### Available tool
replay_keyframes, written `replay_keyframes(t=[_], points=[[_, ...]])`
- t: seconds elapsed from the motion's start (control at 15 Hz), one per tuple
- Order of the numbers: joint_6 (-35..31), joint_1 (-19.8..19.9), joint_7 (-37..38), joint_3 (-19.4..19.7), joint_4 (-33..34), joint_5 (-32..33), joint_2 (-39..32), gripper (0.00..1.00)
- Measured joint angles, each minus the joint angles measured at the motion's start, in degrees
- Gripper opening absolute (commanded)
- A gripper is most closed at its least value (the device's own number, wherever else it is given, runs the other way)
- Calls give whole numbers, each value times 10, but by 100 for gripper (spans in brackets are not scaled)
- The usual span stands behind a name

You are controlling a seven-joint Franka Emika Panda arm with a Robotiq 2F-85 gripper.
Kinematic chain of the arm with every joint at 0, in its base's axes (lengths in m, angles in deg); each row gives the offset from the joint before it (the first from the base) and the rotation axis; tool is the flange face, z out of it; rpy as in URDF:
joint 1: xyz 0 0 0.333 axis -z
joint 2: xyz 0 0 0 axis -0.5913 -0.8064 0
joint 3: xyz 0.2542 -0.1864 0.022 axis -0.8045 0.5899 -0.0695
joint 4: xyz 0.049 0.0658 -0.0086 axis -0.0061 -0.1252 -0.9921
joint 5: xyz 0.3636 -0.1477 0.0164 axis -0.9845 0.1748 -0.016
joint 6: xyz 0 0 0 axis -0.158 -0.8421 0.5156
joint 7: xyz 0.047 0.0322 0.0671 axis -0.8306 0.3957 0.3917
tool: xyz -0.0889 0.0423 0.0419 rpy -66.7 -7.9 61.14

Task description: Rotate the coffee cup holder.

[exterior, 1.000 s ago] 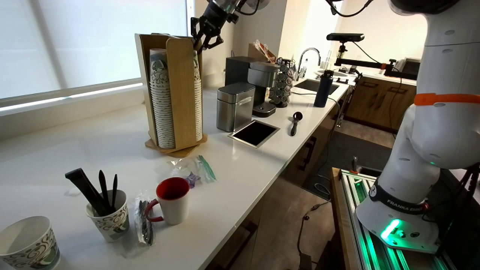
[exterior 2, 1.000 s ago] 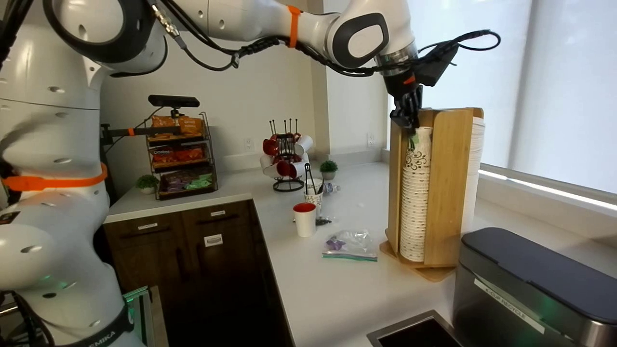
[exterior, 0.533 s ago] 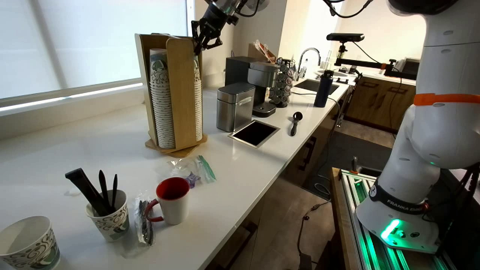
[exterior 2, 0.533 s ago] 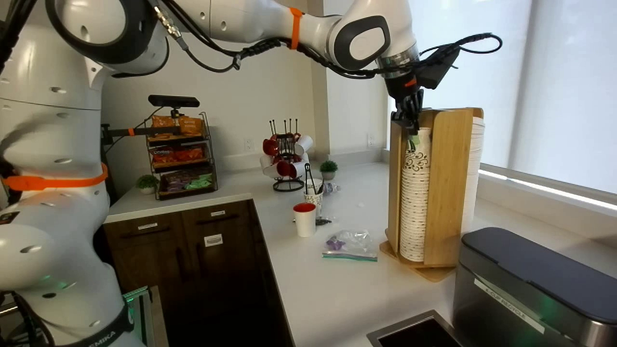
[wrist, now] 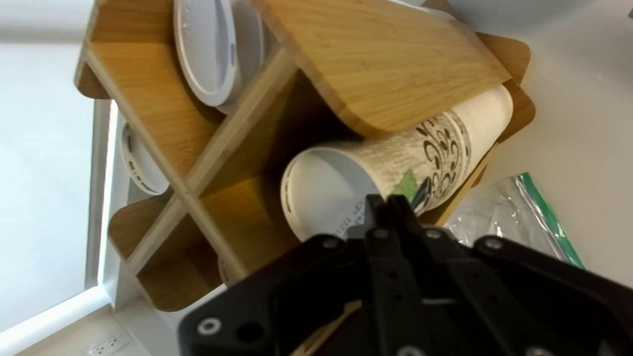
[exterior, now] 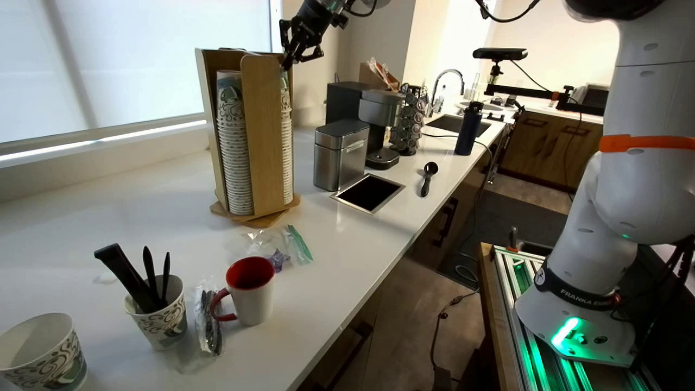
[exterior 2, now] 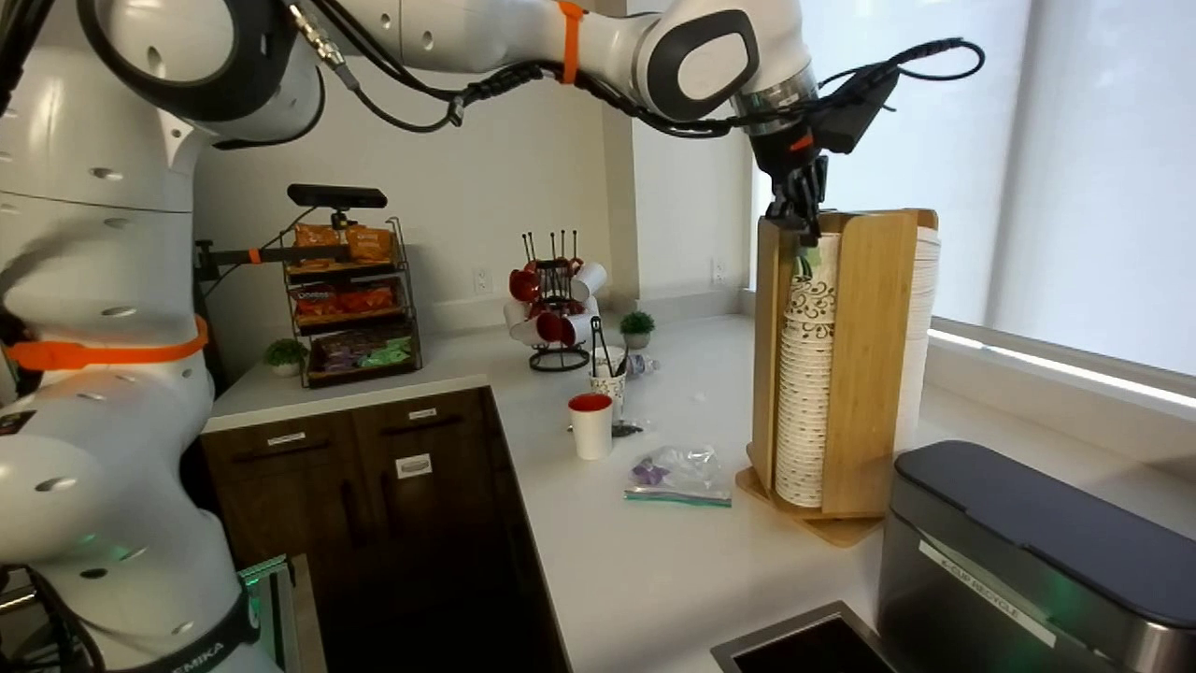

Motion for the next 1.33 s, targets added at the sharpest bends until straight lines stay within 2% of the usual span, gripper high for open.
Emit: replay_keyframes(t=[0.47,0.67,1.07,1.33], points=[[0,20,-1,3,41,-32,34,1],[3,26,-27,3,45,-77,51,1],[102,38,-144,4,37,-202,103,1],[190,44,-204,19,18,-230,146,1]])
